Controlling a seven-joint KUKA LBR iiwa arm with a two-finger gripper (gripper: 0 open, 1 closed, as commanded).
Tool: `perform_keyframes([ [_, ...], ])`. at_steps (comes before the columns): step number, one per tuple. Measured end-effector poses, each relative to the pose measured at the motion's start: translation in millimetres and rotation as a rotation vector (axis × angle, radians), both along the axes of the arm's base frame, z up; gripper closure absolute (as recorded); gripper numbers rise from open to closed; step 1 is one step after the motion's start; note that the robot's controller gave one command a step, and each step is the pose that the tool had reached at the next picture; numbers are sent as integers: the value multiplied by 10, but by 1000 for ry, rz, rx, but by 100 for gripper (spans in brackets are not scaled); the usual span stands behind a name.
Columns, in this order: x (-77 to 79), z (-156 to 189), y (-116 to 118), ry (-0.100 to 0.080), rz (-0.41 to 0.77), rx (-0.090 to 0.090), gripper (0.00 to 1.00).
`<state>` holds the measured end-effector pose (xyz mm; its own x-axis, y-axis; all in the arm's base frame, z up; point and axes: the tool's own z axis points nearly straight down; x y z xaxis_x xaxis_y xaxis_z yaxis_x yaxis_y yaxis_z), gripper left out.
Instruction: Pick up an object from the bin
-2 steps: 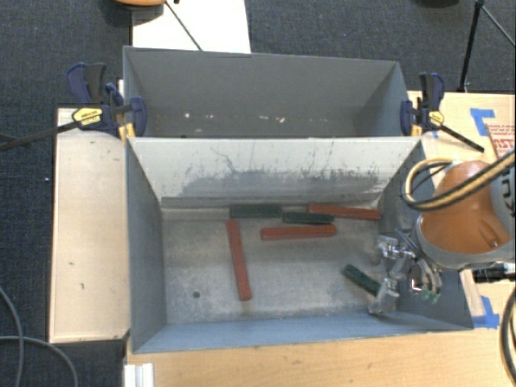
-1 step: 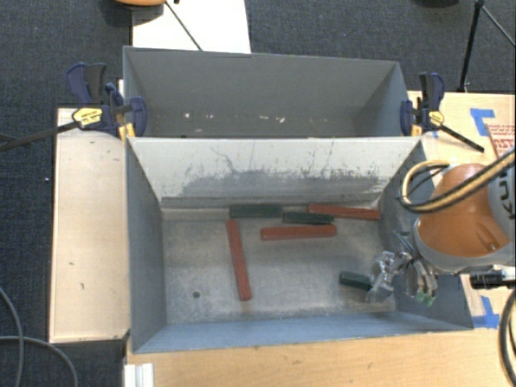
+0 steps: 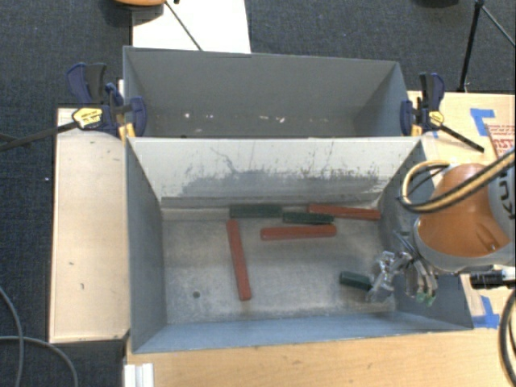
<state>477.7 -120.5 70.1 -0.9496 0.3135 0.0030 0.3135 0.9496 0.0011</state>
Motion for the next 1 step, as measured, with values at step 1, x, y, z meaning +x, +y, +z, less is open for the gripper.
perform_keyframes([
  [1,-14,65,3,2,2,0,100],
])
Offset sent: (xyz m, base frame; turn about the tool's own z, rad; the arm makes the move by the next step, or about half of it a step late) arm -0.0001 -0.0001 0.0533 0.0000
